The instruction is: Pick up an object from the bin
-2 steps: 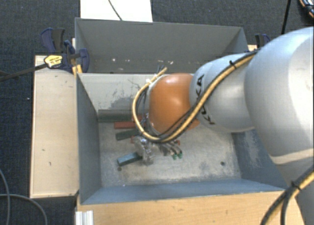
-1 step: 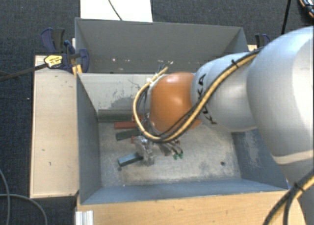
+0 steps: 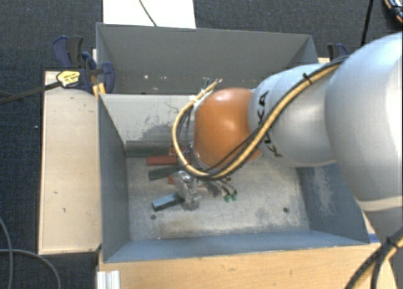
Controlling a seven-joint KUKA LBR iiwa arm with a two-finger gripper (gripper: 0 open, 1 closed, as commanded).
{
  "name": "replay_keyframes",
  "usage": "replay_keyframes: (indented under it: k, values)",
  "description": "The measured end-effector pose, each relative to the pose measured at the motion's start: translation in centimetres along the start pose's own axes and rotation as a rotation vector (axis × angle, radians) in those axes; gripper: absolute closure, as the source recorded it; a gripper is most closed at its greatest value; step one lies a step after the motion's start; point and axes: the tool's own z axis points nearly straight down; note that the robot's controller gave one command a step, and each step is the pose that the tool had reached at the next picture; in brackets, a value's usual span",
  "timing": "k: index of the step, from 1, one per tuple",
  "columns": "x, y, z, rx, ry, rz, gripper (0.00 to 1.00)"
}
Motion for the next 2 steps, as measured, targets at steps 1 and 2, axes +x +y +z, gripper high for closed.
replay_keyframes:
  k: [1, 2]
  values:
    - [-0.18, -0.02, -0.78, 0.001, -0.006, 0.000, 1.00]
    - [-0.07, -0.01, -1.28, 0.001, -0.002, 0.002, 1.00]
